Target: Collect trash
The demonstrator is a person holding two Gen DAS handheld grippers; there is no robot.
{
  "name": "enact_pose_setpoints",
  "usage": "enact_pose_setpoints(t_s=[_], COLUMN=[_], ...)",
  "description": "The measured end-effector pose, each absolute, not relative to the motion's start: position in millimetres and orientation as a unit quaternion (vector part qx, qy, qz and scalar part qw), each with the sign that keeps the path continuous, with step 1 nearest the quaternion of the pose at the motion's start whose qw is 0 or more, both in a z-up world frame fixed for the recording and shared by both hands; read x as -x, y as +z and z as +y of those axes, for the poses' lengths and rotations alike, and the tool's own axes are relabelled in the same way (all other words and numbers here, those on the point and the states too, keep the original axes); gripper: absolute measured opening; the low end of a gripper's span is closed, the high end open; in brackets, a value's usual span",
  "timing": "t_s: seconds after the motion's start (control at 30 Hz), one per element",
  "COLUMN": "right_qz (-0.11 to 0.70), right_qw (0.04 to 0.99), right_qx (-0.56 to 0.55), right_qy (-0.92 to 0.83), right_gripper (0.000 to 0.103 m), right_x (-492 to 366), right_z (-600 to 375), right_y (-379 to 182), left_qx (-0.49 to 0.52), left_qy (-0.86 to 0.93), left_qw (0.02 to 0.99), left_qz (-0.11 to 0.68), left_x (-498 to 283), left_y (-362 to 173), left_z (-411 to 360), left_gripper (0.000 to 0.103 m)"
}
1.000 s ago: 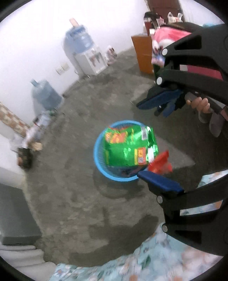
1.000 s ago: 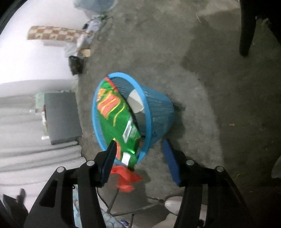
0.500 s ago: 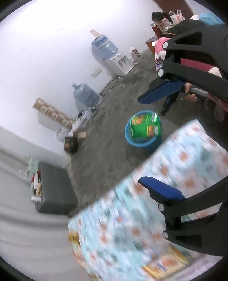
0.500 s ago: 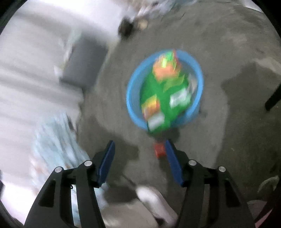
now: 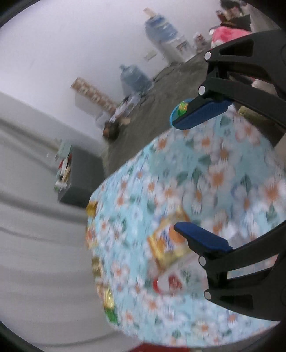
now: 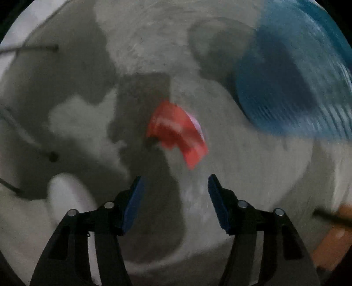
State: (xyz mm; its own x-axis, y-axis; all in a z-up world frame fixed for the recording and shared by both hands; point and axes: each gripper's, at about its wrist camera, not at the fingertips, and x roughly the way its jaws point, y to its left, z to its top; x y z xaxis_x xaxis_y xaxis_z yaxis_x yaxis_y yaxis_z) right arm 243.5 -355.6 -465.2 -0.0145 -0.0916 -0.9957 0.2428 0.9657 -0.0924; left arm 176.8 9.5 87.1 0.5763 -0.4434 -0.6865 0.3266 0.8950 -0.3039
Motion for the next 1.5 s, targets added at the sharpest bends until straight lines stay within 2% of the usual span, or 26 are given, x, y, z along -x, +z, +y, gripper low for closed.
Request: enact_pose_setpoints(t_s=[0.2, 0.43, 0.5, 0.57, 0.7, 0.87, 0.97, 1.07, 1.13, 1.27, 1.37, 1.43, 1.5], right_qz=[0.708, 0.735, 0.734, 0.731, 0.721, 0.710, 0.682, 0.636, 0.591, 0.522, 0.434, 0.385, 0.367], right_qw=[0.694, 0.659, 0.655, 0.651, 0.647, 0.628, 0.628, 0.634, 0.655, 0.736, 0.790, 0.801, 0.792], right_qx=[-0.030, -0.090, -0.111, -0.138, -0.176, -0.247, -0.302, -0.366, -0.395, -0.334, -0.330, -0.366, -0.401], right_qy=[-0.125, -0.130, -0.141, -0.150, -0.178, -0.202, -0.219, -0.243, -0.256, -0.272, -0.281, -0.276, -0.279], right_gripper=[0.080, 0.080, 0.075, 0.061, 0.043, 0.034, 0.032, 0.032, 0.032, 0.032, 0.033, 0.033, 0.033], right_x=[-294.7, -293.1, -284.1, -273.9, -250.1, -201.6, -162.1, -116.2, -83.7, -76.7, -75.3, -81.6, -98.5], right_z=[-358.9, -375.7, -383.0, -391.4, -406.7, -424.2, -434.0, -444.8, -447.6, -440.9, -467.2, -502.9, -536.2], right_y=[-503.1, -533.2, -535.9, -536.1, -525.5, -513.3, -486.8, -432.9, -377.2, -275.8, -205.9, -184.7, -196.6], left_qx=[0.081, 0.090, 0.092, 0.091, 0.091, 0.101, 0.103, 0.105, 0.108, 0.122, 0.129, 0.135, 0.136], left_qy=[-0.164, -0.142, -0.144, -0.144, -0.148, -0.155, -0.164, -0.168, -0.176, -0.188, -0.192, -0.194, -0.196], left_qw=[0.895, 0.895, 0.895, 0.896, 0.895, 0.900, 0.904, 0.905, 0.905, 0.902, 0.900, 0.898, 0.898], left_qz=[0.407, 0.413, 0.412, 0.411, 0.411, 0.394, 0.382, 0.376, 0.371, 0.369, 0.369, 0.372, 0.371], left_x=[-186.5, -195.3, -195.5, -195.6, -194.5, -190.1, -189.5, -190.3, -189.9, -190.8, -189.0, -188.8, -187.9], left_y=[91.9, 87.2, 85.5, 85.3, 83.9, 87.5, 91.3, 94.6, 96.1, 90.9, 86.3, 83.8, 83.1], left_z=[39.4, 48.8, 48.3, 48.2, 50.0, 53.8, 56.7, 59.1, 59.9, 62.0, 63.6, 65.3, 67.1], left_gripper=[0.082, 0.082, 0.082, 0.082, 0.082, 0.082, 0.082, 0.082, 0.082, 0.082, 0.082, 0.082, 0.082])
